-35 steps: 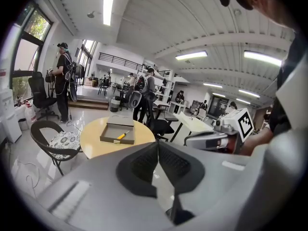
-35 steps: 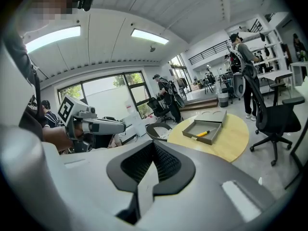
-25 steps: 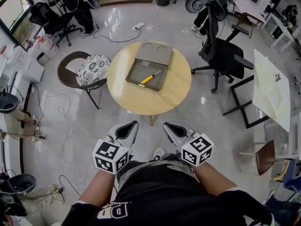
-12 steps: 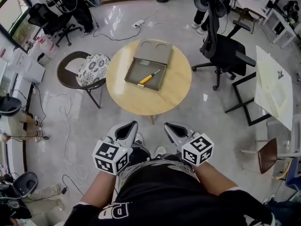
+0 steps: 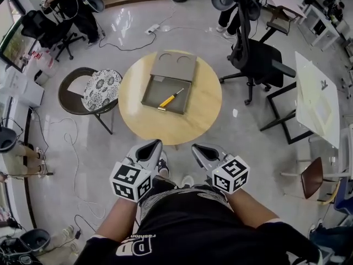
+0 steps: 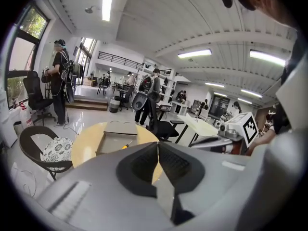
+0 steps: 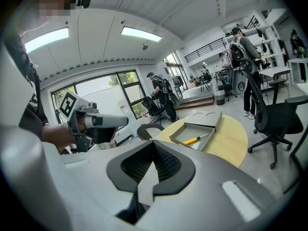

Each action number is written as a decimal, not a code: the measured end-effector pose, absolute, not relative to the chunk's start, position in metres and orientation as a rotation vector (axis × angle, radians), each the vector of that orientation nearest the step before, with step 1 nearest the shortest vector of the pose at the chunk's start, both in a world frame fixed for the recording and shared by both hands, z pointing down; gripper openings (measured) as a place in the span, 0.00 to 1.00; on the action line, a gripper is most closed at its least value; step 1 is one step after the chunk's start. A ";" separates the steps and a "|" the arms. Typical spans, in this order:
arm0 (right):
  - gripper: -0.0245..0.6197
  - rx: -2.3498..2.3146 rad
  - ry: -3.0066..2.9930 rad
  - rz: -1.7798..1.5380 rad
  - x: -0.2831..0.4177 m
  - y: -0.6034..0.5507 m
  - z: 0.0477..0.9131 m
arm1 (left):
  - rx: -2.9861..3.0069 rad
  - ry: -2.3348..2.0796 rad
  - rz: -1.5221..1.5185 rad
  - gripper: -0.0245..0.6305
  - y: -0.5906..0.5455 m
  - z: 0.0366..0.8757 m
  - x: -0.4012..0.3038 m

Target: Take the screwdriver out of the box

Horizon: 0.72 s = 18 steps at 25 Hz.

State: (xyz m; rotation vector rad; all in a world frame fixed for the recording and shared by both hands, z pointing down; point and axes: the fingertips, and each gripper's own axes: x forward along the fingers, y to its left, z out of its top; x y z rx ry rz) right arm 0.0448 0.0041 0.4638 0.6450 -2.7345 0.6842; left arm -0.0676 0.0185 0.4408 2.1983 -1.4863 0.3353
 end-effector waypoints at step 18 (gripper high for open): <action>0.04 0.816 -2.665 0.656 -0.040 -0.110 0.454 | 2.337 -1.338 0.386 0.13 -0.113 0.440 -0.147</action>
